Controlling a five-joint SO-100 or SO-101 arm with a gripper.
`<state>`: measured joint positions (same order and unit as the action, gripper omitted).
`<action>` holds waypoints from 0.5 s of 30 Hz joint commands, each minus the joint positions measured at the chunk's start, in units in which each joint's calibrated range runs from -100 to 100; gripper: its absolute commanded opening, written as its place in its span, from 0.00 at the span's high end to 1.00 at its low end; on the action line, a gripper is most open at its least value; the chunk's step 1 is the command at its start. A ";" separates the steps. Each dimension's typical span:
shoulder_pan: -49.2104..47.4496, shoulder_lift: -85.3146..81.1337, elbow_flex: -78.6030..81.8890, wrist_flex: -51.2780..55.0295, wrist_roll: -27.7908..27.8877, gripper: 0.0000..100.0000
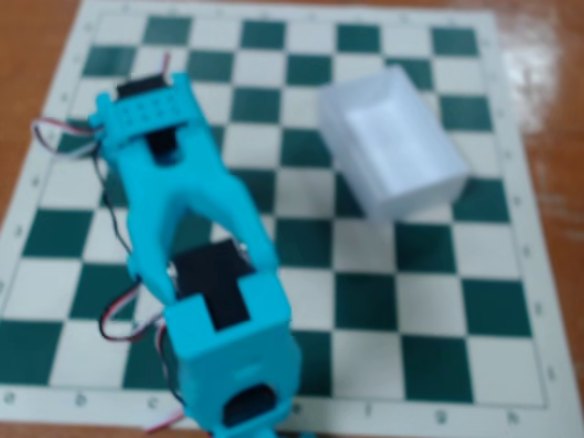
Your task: Grab the toy horse and put it in the box.
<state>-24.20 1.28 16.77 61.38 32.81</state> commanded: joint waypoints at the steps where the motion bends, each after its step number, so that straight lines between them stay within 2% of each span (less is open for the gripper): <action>1: -0.52 2.88 -5.44 0.66 -0.21 0.67; 15: -0.52 12.44 -12.45 0.41 -0.21 0.67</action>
<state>-24.20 13.36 7.34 62.08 32.81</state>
